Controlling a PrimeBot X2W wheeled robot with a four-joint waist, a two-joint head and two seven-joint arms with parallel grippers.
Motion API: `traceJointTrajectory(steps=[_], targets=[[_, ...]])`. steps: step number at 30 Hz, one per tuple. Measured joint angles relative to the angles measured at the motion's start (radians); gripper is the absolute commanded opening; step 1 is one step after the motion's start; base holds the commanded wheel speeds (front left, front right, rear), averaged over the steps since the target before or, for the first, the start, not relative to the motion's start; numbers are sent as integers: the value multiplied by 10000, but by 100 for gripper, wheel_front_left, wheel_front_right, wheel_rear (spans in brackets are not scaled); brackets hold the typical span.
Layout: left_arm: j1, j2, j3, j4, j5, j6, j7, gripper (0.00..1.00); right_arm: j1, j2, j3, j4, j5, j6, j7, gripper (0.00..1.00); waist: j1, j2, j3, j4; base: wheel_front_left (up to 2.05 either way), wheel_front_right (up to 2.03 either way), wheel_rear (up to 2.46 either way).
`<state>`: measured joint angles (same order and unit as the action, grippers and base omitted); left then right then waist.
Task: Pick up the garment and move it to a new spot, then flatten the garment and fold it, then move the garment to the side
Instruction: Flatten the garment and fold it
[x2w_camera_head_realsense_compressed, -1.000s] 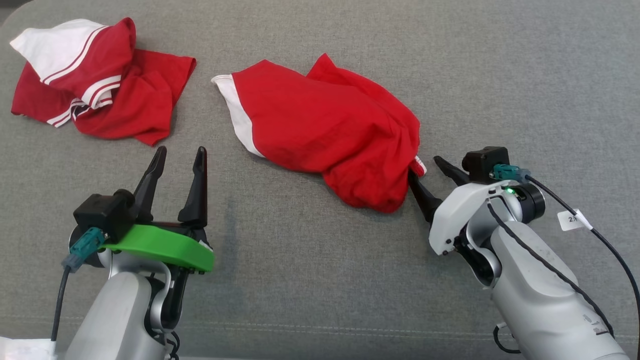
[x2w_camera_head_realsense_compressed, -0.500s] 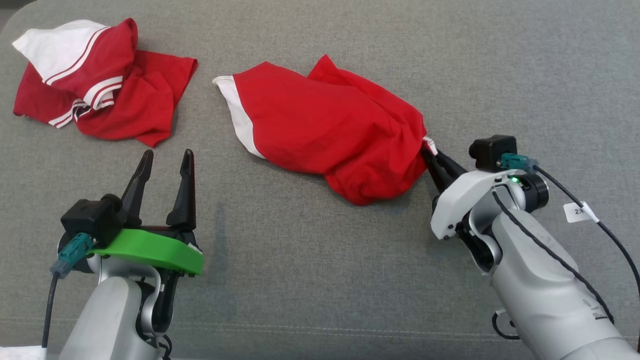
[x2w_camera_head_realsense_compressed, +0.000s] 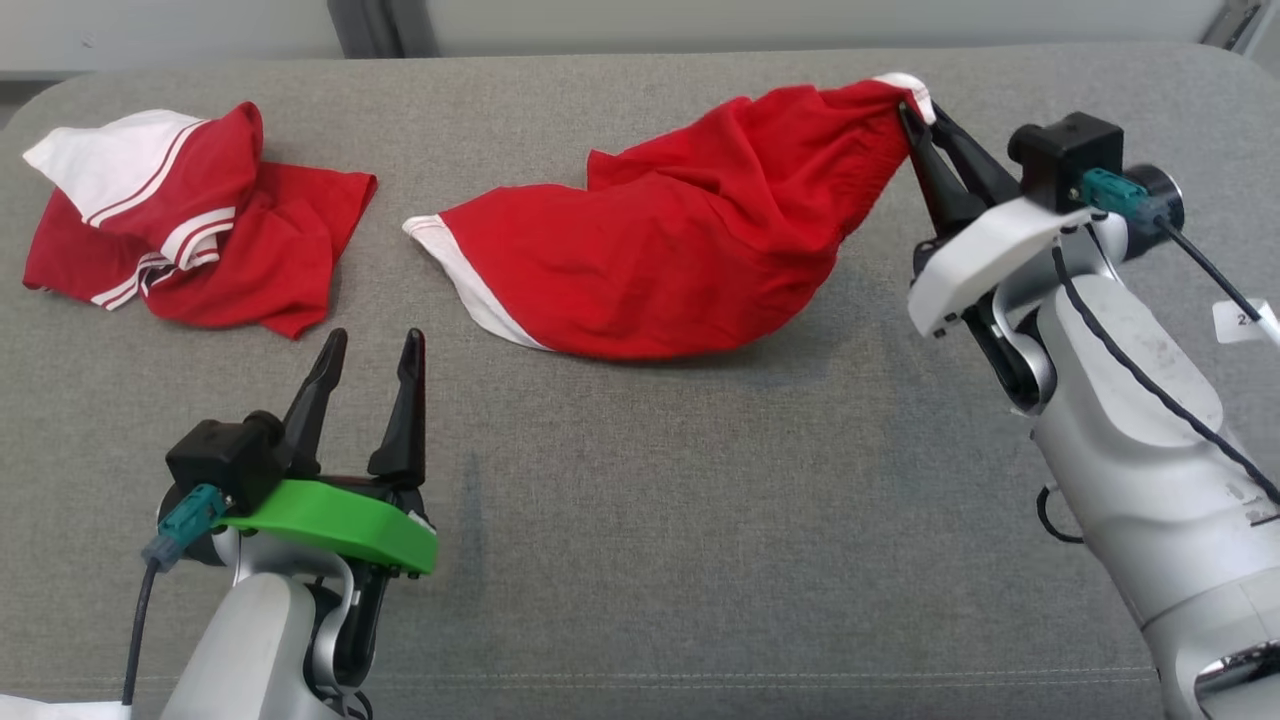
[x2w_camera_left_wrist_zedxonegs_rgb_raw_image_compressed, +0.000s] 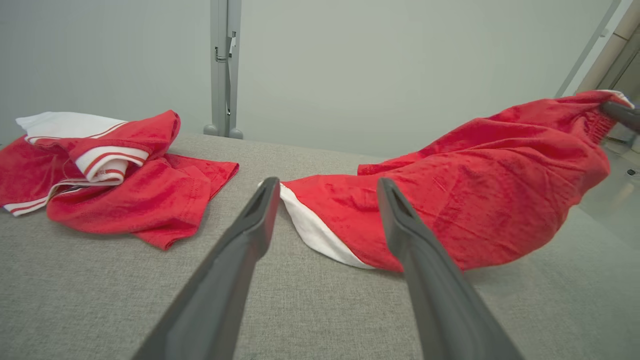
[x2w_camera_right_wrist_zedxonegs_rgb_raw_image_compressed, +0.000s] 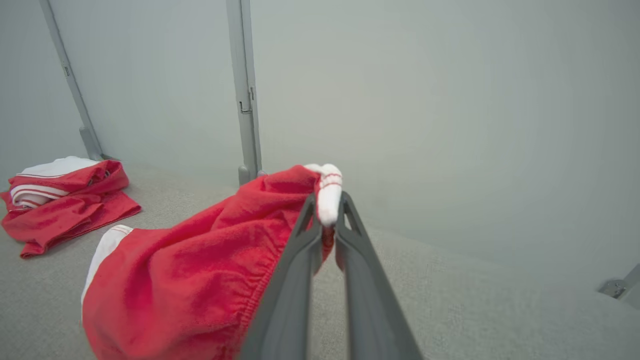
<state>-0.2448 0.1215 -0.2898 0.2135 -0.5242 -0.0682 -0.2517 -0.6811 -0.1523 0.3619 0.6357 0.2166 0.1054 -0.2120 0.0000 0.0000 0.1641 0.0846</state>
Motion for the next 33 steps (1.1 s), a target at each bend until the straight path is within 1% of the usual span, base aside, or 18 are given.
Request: traceJointTrajectory(steps=[4,8,12,15,18,23,27,29,30,33], targets=[[12,-130,-38,48,0,-25,0,100,-745,56,564,-140,-424,84,0,0,0,0,-166,50,0,0,0],[91,-155,-2,44,0,-27,-2,100,-1461,286,809,-483,-479,88,-36,0,0,0,-233,180,0,0,0],[226,-155,151,27,0,-29,0,100,-1576,320,966,-719,-454,98,-150,0,0,0,-185,248,0,0,0],[246,-146,382,-4,0,-27,-2,100,-1045,341,1373,-709,-393,178,-169,0,0,0,-129,218,0,0,0],[258,-121,543,-4,0,-27,0,100,43,391,1779,-516,-261,178,-167,0,0,0,-99,116,0,0,0],[263,100,562,0,75,-38,0,100,1548,426,2061,-384,50,178,-167,0,0,0,-57,-171,0,0,0],[243,290,569,2,96,-107,0,100,2253,500,2332,-497,236,178,-201,0,0,0,-18,-504,0,0,0],[215,332,539,33,96,-128,0,100,2568,514,2642,-652,297,178,-257,0,0,0,8,-705,0,0,0],[96,408,422,92,98,-199,65,100,2836,522,2980,-851,309,178,-267,0,0,0,38,-922,0,0,0],[-383,454,182,165,165,-242,307,100,3104,495,3382,-1156,309,178,-313,0,0,0,91,-1272,0,0,0]])
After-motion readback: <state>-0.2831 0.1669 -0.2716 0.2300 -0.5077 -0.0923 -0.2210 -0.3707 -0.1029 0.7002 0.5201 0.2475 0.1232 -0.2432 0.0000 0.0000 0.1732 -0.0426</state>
